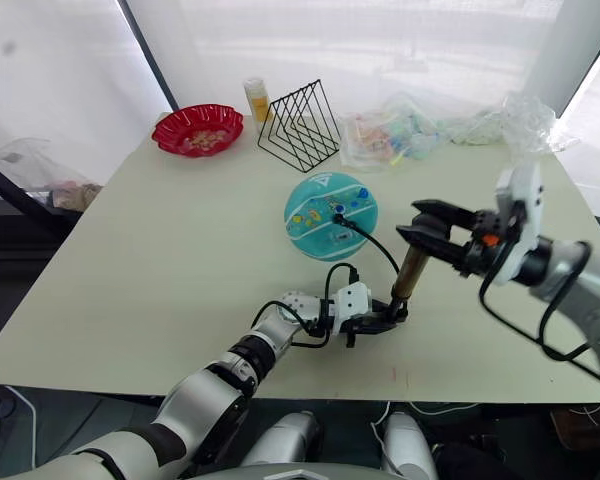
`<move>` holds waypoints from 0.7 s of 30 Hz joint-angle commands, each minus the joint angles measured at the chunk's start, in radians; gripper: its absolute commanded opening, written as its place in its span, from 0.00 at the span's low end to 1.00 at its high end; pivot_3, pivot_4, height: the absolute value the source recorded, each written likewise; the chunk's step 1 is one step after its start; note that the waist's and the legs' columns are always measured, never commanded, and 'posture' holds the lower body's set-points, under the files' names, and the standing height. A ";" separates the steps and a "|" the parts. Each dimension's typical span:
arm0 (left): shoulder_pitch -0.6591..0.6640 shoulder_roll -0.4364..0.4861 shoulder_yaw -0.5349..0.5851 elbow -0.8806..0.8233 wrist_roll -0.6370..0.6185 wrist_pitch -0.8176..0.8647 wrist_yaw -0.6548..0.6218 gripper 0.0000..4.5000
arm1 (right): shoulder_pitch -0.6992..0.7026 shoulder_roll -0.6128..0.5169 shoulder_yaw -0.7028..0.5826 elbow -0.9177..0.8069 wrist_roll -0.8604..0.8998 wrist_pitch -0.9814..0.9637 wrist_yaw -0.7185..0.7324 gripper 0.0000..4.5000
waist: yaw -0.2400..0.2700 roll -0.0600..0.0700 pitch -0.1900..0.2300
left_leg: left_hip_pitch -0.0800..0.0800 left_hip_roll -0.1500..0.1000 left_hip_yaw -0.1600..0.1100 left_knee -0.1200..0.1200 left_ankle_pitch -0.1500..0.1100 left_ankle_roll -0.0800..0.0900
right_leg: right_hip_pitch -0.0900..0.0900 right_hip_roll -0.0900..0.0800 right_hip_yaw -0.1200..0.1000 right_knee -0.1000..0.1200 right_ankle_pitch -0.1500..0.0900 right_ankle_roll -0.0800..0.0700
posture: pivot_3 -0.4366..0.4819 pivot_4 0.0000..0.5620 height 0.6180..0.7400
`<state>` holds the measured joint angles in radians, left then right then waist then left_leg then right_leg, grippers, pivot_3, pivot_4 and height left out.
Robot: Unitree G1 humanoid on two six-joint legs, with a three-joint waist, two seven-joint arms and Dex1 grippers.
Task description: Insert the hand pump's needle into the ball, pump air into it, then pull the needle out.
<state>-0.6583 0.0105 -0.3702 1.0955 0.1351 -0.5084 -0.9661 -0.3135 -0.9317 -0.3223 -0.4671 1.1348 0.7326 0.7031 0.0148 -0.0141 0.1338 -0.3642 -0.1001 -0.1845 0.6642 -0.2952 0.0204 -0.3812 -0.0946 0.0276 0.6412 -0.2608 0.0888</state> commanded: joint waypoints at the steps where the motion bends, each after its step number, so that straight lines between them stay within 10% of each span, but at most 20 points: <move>1: 0.069 0.048 -0.063 0.109 0.095 0.053 -0.028 0.25 | -0.111 -0.076 -0.191 0.006 0.083 0.001 -0.069 0.47 | 0.000 -0.001 0.001 | 0.000 0.000 0.000 0.000 0.000 0.000 | 0.000 0.000 0.000 0.000 0.000 0.000 | 0.48 0.27 1.00; 8: 0.069 0.051 -0.062 0.109 0.094 0.055 -0.030 0.25 | -0.182 -0.097 -0.194 0.000 0.166 0.053 -0.121 0.47 | 0.001 -0.001 0.003 | -0.004 0.000 0.000 0.001 0.000 0.000 | -0.004 -0.001 0.000 0.000 0.000 0.000 | 0.48 0.27 1.00; 21: 0.067 0.048 -0.057 0.109 0.091 0.058 -0.024 0.25 | 0.232 0.127 0.151 -0.015 -0.297 -0.142 -0.059 0.47 | -0.006 -0.014 -0.012 | 0.005 0.002 0.000 -0.001 0.000 0.000 | 0.003 0.002 0.000 0.000 0.000 0.000 | 0.48 0.27 1.00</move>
<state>-0.6529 0.0215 -0.3710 1.1093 0.1431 -0.5067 -0.9579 -0.1286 -0.8086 -0.2314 -0.5478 0.9672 0.5892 0.6581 0.0093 -0.0279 0.1221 -0.3588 -0.0984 -0.1841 0.6635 -0.2953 0.0203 -0.3785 -0.0918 0.0278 0.6411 -0.2612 0.0890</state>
